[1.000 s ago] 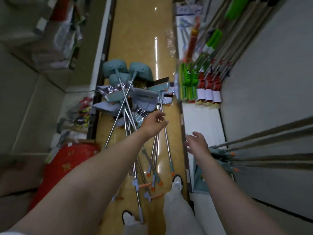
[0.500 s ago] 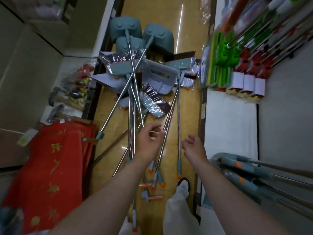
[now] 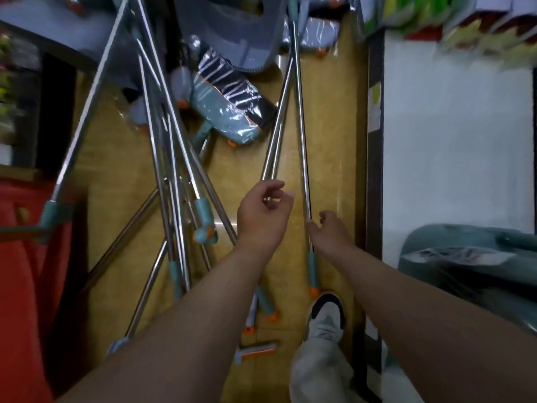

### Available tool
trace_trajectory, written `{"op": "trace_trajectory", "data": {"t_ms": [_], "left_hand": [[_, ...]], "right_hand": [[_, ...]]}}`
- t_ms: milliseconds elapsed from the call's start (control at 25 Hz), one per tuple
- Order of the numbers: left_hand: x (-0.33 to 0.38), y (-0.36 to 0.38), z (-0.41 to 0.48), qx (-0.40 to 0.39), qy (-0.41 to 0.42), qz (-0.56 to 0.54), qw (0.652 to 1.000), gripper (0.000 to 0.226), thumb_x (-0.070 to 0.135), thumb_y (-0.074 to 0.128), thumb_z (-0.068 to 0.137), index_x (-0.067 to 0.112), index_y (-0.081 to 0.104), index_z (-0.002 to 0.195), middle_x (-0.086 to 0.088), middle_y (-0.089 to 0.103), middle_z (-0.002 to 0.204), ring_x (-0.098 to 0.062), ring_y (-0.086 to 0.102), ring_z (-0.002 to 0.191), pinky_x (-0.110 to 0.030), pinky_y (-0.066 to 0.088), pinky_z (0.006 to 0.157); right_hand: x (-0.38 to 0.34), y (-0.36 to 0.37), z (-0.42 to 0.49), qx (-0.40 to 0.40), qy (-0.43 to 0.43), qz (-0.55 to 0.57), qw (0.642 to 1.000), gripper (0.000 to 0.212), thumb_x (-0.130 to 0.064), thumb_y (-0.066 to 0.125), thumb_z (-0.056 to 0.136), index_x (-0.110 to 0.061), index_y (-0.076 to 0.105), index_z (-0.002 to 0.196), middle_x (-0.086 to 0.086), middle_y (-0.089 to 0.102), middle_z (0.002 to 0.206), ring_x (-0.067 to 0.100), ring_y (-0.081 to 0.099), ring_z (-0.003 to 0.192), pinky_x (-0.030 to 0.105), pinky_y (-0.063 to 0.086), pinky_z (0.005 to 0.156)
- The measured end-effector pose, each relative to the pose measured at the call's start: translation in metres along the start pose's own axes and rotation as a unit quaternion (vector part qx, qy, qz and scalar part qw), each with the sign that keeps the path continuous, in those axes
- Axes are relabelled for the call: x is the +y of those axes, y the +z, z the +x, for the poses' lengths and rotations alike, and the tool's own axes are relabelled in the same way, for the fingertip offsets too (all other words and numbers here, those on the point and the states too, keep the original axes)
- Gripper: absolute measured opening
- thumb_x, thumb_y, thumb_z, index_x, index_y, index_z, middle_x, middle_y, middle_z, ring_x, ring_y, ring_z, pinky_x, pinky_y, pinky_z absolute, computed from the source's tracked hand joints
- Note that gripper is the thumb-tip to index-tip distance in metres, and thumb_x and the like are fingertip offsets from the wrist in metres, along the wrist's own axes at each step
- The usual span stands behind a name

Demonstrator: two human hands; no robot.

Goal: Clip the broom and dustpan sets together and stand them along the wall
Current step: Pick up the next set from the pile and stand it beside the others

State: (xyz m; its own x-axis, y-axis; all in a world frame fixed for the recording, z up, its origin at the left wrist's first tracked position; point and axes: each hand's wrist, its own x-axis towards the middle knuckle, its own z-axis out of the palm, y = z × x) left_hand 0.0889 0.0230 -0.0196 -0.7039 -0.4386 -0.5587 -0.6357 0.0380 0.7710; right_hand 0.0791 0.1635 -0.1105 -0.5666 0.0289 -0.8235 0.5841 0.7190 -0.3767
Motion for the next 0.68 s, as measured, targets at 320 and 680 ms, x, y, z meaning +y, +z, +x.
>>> {"op": "trace_trajectory", "data": {"t_ms": [320,680], "left_hand": [[-0.058,0.007,0.04,0.022,-0.029,0.008,0.999,0.015,0.02,0.069,0.091,0.022,0.068,0.106,0.009,0.066,0.089,0.012,0.056,0.068,-0.008,0.049,0.064],[0.0,-0.019,0.016,0.03,-0.018,-0.012,0.999,0.016,0.019,0.069,0.09,0.021,0.07,0.105,0.013,0.065,0.085,0.003,0.055,0.065,-0.014,0.048,0.066]], "right_hand": [[0.061,0.065,0.069,-0.098,0.154,0.073,0.981,0.064,-0.044,0.063,0.089,-0.009,0.046,0.14,0.012,0.06,0.128,0.034,0.062,0.11,0.049,0.054,0.096],[-0.022,0.056,-0.029,-0.066,0.041,0.288,0.954,0.009,-0.016,0.053,0.099,-0.012,0.053,0.091,0.006,0.05,0.069,0.015,0.047,0.053,0.03,0.043,0.05]]}}
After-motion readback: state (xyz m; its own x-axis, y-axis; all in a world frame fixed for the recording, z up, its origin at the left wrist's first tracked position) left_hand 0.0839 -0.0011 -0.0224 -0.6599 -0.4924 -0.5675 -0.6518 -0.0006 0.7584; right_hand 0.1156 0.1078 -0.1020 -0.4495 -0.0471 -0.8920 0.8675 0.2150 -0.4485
